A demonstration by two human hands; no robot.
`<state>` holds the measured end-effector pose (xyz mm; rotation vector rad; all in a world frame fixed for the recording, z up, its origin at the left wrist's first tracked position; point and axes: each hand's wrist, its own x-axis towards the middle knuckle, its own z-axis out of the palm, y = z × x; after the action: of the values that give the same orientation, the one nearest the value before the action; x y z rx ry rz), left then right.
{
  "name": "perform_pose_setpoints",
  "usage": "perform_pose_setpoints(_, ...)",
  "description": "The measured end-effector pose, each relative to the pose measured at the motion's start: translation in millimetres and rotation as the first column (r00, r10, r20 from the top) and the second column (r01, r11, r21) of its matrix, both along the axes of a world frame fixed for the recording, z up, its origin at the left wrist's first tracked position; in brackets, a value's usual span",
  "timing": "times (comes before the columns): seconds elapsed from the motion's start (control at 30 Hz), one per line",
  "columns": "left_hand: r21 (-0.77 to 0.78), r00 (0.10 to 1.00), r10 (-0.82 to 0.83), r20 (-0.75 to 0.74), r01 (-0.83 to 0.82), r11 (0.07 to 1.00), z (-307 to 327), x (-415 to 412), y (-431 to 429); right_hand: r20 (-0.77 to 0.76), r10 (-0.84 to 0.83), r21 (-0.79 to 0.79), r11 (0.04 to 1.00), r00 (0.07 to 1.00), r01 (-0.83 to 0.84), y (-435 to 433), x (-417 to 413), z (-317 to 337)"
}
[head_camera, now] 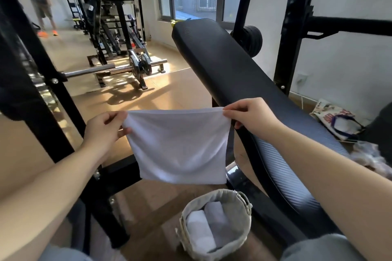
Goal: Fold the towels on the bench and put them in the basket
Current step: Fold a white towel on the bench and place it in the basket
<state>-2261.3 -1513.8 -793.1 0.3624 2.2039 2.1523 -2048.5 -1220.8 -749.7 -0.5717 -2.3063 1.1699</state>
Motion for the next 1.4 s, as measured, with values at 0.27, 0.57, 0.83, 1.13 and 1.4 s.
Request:
perform_pose_setpoints(0.27,-0.061,1.0,-0.026,-0.001,0.026,0.998,-25,-15,-7,-0.012,-0.002,-0.024,1.0,1.0,0.002,-8,-6,-23)
perform_pose_setpoints(0.57,-0.339,0.966,-0.236,-0.104,0.189,0.922,-29,-8,-5,0.133,-0.081,-0.007,0.997,0.988,0.083,2,8,-34)
perform_pose_setpoints(0.83,-0.489,0.95,-0.311,0.017,0.279,0.826,-31,2,7,0.208,-0.101,-0.082,0.989,0.973,0.12,4,27,-36)
perform_pose_setpoints(1.13,-0.207,0.961,-0.184,0.205,0.226,0.952,-22,17,26,0.145,-0.065,-0.58,0.802,0.987,0.138,-11,24,-33)
perform_pose_setpoints(1.4,-0.122,0.914,-0.325,0.244,0.361,0.924,-18,57,55,0.038,0.022,-0.648,0.762,0.999,0.008,-43,3,-37)
